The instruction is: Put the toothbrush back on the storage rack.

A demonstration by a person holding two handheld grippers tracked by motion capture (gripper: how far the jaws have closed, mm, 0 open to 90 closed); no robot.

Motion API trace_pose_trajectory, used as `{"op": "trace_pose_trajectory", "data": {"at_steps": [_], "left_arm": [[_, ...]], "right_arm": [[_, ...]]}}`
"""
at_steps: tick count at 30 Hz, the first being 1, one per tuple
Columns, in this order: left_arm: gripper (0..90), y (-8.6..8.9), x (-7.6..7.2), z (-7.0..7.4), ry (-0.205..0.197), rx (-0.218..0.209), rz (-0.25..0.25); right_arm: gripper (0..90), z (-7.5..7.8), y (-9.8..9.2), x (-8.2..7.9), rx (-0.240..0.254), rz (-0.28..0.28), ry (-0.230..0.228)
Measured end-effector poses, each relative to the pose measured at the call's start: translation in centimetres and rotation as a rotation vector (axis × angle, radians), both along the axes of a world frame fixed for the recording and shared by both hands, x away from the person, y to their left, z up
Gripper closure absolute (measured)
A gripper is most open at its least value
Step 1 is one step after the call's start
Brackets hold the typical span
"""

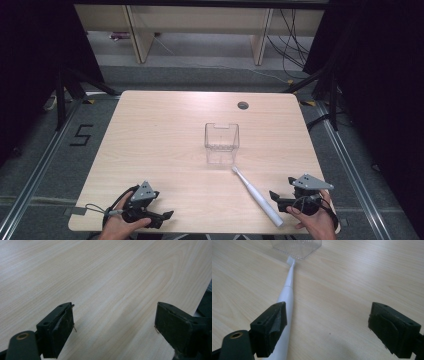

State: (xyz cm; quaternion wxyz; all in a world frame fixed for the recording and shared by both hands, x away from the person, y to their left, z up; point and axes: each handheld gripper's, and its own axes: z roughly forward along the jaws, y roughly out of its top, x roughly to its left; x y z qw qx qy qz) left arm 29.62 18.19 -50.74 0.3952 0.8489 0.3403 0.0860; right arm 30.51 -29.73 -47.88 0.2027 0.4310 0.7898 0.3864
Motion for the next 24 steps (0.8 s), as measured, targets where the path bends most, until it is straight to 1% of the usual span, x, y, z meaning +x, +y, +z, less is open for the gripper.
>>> {"op": "trace_pose_trajectory", "data": {"at_steps": [1, 2, 3, 4, 5, 6, 7, 8, 9, 10, 11, 12, 14, 15, 16, 17, 18, 19, 20, 21, 23, 24], "left_arm": [[14.9, 0.0, 0.0, 0.0, 0.001, 0.0, 0.001], [14.9, 0.1, 0.1, 0.0, -0.006, 0.019, -0.008], [14.9, 0.1, 0.1, 0.0, -0.008, 0.02, -0.004], [14.9, 0.1, 0.1, 0.0, -0.008, 0.02, -0.004], [14.9, 0.1, 0.1, 0.0, -0.007, 0.022, -0.005], [14.9, 0.1, 0.1, 0.0, 0.004, 0.016, -0.006], [14.9, 0.1, 0.1, 0.0, 0.004, 0.016, -0.006], [14.9, 0.1, 0.1, 0.0, -0.002, 0.018, -0.004], [14.9, 0.1, 0.1, 0.0, -0.001, 0.017, -0.004], [14.9, 0.1, 0.1, 0.0, 0.005, 0.014, -0.004], [14.9, 0.1, 0.1, 0.0, 0.006, 0.019, -0.008], [14.9, 0.1, 0.1, 0.0, 0.006, 0.016, -0.006], [14.9, 0.0, 0.1, -0.1, 0.008, 0.017, -0.007], [14.9, 0.0, 0.2, -0.2, 0.005, 0.018, 0.003], [14.9, 0.0, 0.2, -0.2, 0.005, 0.018, 0.003], [14.9, 0.1, 0.4, -0.2, 0.002, 0.031, 0.0], [14.9, 0.1, 0.3, -0.2, 0.001, 0.026, 0.007], [14.9, 0.0, 0.2, -0.1, 0.013, 0.021, 0.006], [14.9, 0.0, 0.2, -0.1, 0.003, 0.023, 0.003], [14.9, 0.0, 0.2, -0.1, -0.002, 0.023, 0.005], [14.9, 0.1, 0.2, -0.1, 0.004, 0.019, 0.007], [14.9, 0.0, 0.2, -0.1, 0.008, 0.014, 0.007]], "right_arm": [[15.5, 0.0, -0.1, 0.0, -0.006, -0.003, 0.001], [15.5, 0.0, -0.1, 0.0, -0.006, -0.003, 0.001], [15.6, 0.1, 0.2, -0.2, 0.015, -0.019, 0.04], [15.6, 0.1, 0.2, -0.2, 0.015, -0.019, 0.04], [15.6, 0.1, 0.1, 0.0, 0.001, 0.007, 0.022], [15.5, 0.2, 0.1, 0.0, -0.005, 0.017, 0.024], [15.5, 0.2, 0.1, 0.0, -0.005, 0.017, 0.024], [15.6, 0.2, 0.2, 0.1, -0.002, 0.019, 0.029], [15.6, 0.3, 0.3, 0.1, -0.01, 0.024, 0.036], [15.6, 0.3, 0.3, 0.0, -0.012, 0.012, 0.043], [15.6, 0.4, 0.3, 0.1, -0.018, 0.029, 0.052], [16.0, 0.7, 0.3, 0.2, -0.04, 0.027, 0.025], [16.5, 0.8, 0.4, 0.1, -0.044, 0.028, 0.032], [18.2, 1.0, 0.5, 0.2, -0.033, 0.055, 0.039], [18.2, 1.0, 0.5, 0.2, -0.033, 0.055, 0.039], [19.7, 1.1, 0.6, 0.2, -0.041, 0.063, 0.03], [22.8, 1.2, 0.8, 0.2, -0.048, 0.081, 0.042], [22.8, 1.2, 0.8, 0.2, -0.048, 0.081, 0.042], [22.7, 1.2, 0.9, 0.2, -0.045, 0.075, 0.055], [22.9, 1.5, 1.4, 0.1, -0.033, 0.058, 0.065], [23.0, 1.7, 1.5, 0.0, -0.038, 0.057, 0.066], [23.2, 1.9, 1.6, 0.2, -0.058, 0.079, 0.038]]}}
